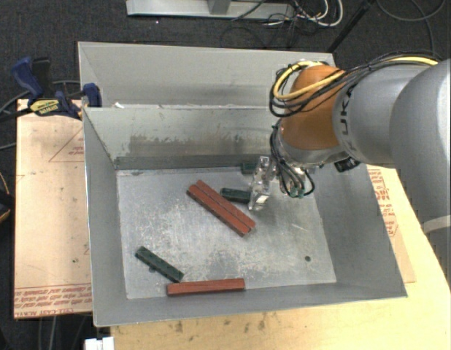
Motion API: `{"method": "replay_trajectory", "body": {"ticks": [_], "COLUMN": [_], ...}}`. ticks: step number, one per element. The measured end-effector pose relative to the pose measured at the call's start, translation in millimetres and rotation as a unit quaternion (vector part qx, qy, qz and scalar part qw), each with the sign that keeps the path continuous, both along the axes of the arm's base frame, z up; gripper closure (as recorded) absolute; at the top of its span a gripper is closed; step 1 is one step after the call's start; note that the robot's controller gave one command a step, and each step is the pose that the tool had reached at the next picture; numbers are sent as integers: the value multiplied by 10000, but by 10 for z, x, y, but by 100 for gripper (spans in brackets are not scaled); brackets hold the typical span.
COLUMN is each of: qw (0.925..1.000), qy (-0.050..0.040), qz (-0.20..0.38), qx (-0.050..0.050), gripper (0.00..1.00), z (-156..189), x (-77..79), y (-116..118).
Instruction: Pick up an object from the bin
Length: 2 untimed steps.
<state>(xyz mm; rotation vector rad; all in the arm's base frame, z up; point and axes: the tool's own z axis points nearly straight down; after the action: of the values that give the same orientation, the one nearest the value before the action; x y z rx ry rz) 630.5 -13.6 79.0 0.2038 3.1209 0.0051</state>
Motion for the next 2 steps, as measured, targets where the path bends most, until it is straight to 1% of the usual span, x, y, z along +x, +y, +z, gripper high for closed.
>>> {"method": "replay_trajectory", "body": {"ticks": [1, 2], "qw": [10000, 9996], "qy": [0, 57], "qz": [-1, -276], "qx": [-1, -8], "gripper": [100, 100], "z": [0, 1107], "x": [0, -49], "y": [0, -77]}}
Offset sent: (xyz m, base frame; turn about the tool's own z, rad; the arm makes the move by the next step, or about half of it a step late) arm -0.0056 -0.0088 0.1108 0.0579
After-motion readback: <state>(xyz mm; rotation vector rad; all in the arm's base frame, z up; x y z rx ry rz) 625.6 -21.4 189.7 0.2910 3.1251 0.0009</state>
